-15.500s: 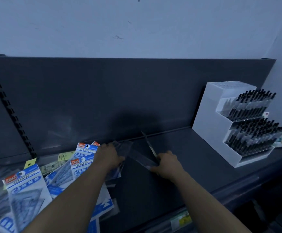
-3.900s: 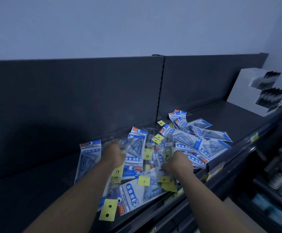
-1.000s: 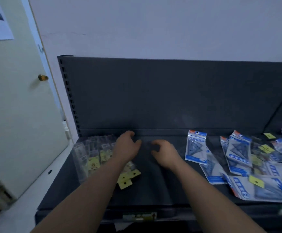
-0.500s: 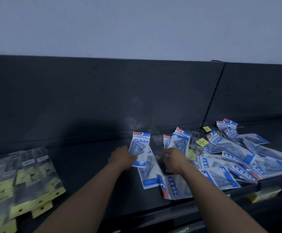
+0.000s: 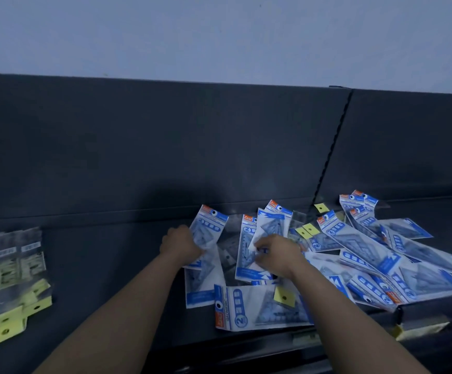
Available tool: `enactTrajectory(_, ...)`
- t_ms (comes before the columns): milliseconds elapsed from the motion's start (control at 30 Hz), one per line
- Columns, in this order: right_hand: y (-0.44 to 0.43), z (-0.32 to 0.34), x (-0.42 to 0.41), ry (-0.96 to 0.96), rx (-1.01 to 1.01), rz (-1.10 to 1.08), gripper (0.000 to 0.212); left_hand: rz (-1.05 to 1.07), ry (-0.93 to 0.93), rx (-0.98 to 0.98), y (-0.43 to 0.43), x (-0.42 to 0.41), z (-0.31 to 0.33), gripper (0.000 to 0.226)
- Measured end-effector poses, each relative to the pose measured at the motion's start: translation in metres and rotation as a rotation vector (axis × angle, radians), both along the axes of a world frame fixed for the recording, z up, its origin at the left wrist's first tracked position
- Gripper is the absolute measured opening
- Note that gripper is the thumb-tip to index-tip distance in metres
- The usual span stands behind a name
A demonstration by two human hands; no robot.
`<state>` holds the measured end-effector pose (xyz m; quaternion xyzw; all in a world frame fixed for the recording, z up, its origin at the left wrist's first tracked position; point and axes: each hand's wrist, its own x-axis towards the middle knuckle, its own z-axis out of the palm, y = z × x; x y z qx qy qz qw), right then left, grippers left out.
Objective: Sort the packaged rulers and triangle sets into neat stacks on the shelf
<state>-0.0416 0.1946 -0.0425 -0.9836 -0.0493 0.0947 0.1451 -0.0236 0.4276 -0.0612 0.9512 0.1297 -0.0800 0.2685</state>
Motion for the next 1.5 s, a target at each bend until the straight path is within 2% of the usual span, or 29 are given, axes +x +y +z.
enactTrajectory(100,-0.01,0.002,0.0,-0.014,0.07,-0.026,0.027,0.036,-0.038,-0.028,0.004,0.005,0.0,0.057)
enactTrajectory(233,-0.025,0.0,0.0,-0.078,0.08,-0.034,0.013,0.001,-0.134,-0.282,-0.019,-0.005,0.02,0.042)
enactTrajectory(300,-0.034,-0.004,-0.005,-0.047,-0.013,-0.018,0.028,-0.035,-0.111,-0.354,-0.039,-0.01,0.022,0.038)
enactTrajectory(367,-0.044,-0.008,-0.011,-0.045,-0.042,-0.045,0.041,-0.048,-0.078,-0.382,-0.06,-0.012,0.017,0.05)
enactTrajectory(467,-0.058,-0.011,-0.013,-0.071,-0.019,-0.114,0.039,-0.026,-0.036,-0.369,-0.088,-0.015,0.014,0.068)
enactTrajectory(600,-0.075,-0.016,-0.015,-0.034,-0.06,-0.148,0.04,-0.004,-0.016,-0.447,-0.113,-0.009,0.016,0.073)
enactTrajectory(767,-0.081,-0.019,-0.017,-0.009,-0.052,-0.118,0.044,0.047,-0.053,-0.409,-0.13,0.005,0.013,0.063)
enactTrajectory(933,-0.086,-0.014,-0.016,-0.011,-0.009,-0.116,0.039,0.006,-0.028,-0.503,-0.14,0.011,0.005,0.05)
enactTrajectory(1100,-0.082,-0.009,-0.011,-0.003,-0.074,-0.146,0.038,0.018,-0.169,-0.531,-0.12,0.005,0.017,0.026)
enactTrajectory(1167,-0.072,-0.006,-0.008,-0.052,-0.073,-0.157,0.033,0.08,-0.207,-0.569,-0.101,0.001,0.025,0.023)
enactTrajectory(1267,-0.047,-0.002,-0.008,-0.106,0.099,-0.084,0.026,0.168,-0.17,-0.617,-0.064,-0.013,0.036,0.023)
enactTrajectory(1367,-0.021,0.002,-0.016,0.041,0.301,-0.003,0.009,0.202,-0.108,-0.567,-0.033,-0.035,0.034,0.008)
enactTrajectory(1433,-0.01,0.006,-0.022,0.157,0.296,0.062,0.023,0.206,-0.079,-0.485,-0.019,-0.048,0.028,0.007)
enactTrajectory(1500,-0.002,0.013,-0.028,0.229,0.232,0.098,0.022,0.186,-0.024,-0.386,-0.012,-0.057,0.024,0.01)
